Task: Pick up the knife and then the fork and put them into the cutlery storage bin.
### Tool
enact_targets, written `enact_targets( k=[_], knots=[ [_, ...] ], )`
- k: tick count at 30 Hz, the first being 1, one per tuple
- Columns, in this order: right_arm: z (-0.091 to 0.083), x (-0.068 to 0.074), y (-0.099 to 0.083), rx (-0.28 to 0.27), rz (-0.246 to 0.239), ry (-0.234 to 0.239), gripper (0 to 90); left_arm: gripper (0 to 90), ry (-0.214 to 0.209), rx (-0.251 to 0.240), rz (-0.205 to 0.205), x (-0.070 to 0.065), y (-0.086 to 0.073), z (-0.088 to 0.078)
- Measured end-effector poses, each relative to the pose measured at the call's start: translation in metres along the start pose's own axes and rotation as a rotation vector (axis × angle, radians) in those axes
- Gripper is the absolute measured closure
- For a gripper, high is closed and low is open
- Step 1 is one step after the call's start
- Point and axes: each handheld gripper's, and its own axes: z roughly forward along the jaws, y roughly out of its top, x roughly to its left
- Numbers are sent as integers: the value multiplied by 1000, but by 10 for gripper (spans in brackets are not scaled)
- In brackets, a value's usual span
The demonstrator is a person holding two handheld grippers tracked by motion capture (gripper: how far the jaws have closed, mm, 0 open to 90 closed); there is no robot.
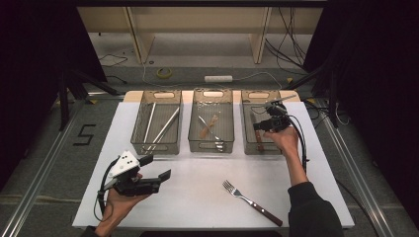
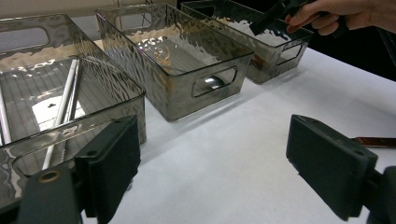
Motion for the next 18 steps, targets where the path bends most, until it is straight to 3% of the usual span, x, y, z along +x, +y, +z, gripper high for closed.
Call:
enact_targets(
  k=[10,13,18],
  knots=[
    [-25,14,-8,-14,-113,85,463,170,2,0,-1,0,0,0],
    [-32,23,-12,-17,-160,85,420,170,2,0,-1,0,0,0],
    [-42,32,-20,-28,-200,98,351,169,1,-3,-6,0,0,0]
  ],
)
